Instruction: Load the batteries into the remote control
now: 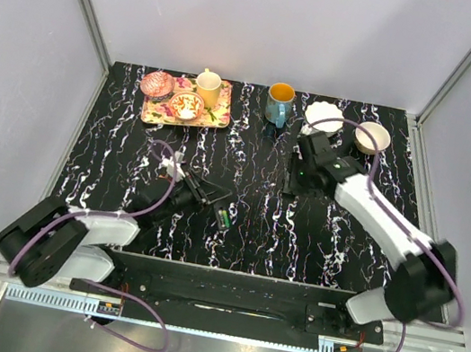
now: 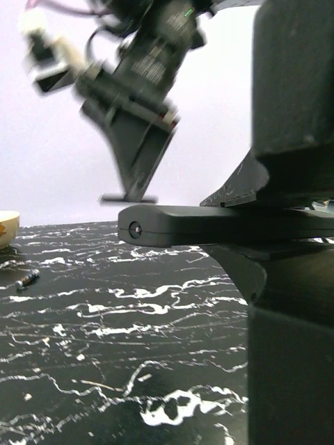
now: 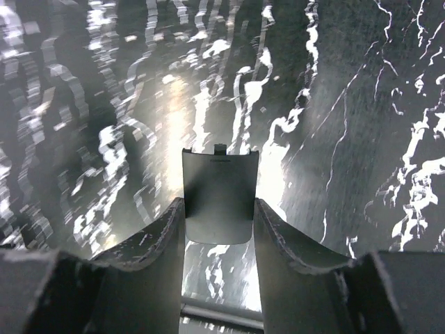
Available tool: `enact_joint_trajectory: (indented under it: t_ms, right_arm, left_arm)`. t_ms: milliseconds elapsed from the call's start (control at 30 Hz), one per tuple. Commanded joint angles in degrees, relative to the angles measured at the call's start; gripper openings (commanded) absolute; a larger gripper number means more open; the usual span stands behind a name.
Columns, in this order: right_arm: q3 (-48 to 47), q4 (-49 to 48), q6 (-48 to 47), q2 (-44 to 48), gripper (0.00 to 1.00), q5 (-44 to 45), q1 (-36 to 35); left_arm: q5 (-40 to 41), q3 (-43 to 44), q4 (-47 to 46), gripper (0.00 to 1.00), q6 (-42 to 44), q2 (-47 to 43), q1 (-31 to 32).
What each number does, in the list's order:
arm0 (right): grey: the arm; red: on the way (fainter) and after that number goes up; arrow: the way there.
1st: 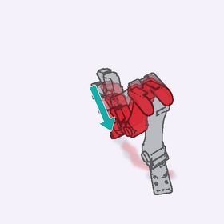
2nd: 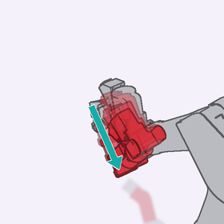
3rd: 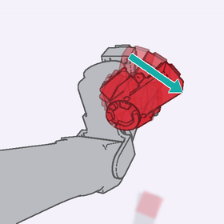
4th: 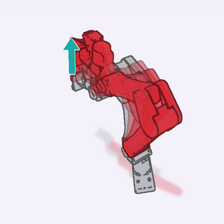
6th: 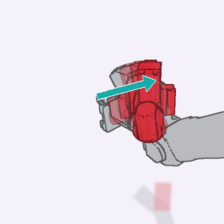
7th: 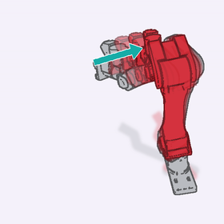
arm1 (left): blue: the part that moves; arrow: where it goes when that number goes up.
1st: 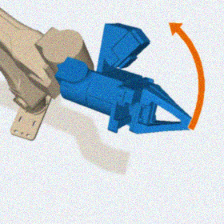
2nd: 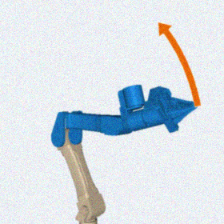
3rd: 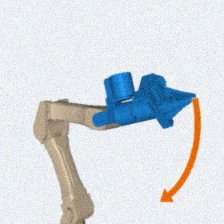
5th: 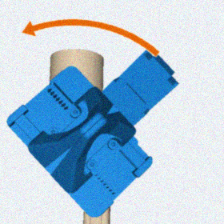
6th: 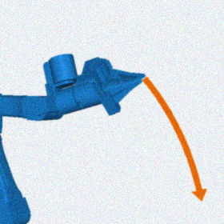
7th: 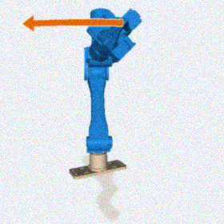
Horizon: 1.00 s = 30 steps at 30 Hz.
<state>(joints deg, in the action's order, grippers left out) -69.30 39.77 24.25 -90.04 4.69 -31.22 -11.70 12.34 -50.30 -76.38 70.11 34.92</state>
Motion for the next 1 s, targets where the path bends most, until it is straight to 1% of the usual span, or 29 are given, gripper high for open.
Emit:
enact_joint_trajectory:
  t_ms: [0, 67, 100, 167, 200, 233, 300, 433, 567, 733, 967]
  right_arm:
    - [-2.7, 10.6, -1.2, 12.1, 0.0, -4.0, -3.8]
    - [-5.1, 15.8, -2.1, 14.0, 0.0, -4.5, -6.2]
    - [-6.0, 17.6, -2.8, 14.2, 0.0, -4.5, -7.3]
    - [-8.7, 22.0, -3.1, 14.2, 0.0, -4.5, -9.5]
    - [-9.7, 23.1, -3.2, 14.0, 0.0, -4.5, -12.0]
    - [-10.6, 24.3, -3.2, 13.5, 0.0, -4.5, -13.2]
    - [-13.2, 26.2, -3.1, 12.3, 0.0, -4.5, -15.9]
    - [-14.9, 26.8, -3.3, 9.6, 0.0, -4.3, -18.1]
    - [-13.9, 23.3, -2.7, 7.4, 0.0, -4.6, -19.5]
    - [-13.7, 20.1, -1.9, 5.9, 0.0, -4.2, -20.8]
    - [-16.7, 20.9, -2.5, 1.4, 0.0, -2.9, -21.5]
  left_arm:
    - [-0.8, 4.0, -17.8, 0.0, -3.2, 7.9, -0.3]
    - [-0.5, 4.4, -24.4, 0.0, -5.4, 12.0, -0.3]
    - [-0.7, 4.8, -29.9, 0.0, -6.5, 16.3, -0.3]
    - [-1.7, 6.8, -34.7, 0.0, -9.7, 20.8, -0.1]
    - [-1.9, 7.5, -37.7, 0.0, -10.7, 24.3, 0.3]
    - [-1.9, 8.0, -38.5, 0.0, -12.0, 25.6, 0.6]
    - [-1.2, 9.1, -38.7, 0.0, -12.1, 27.3, 1.6]
    - [-0.9, 10.6, -35.7, 0.0, -10.7, 26.8, 2.8]
    - [-0.8, 11.7, -33.9, 0.0, -9.4, 26.2, 3.5]
    - [-0.1, 12.4, -35.6, 0.0, -7.3, 26.8, 4.7]
    - [1.3, 13.6, -39.7, 0.0, -8.6, 29.6, 5.6]
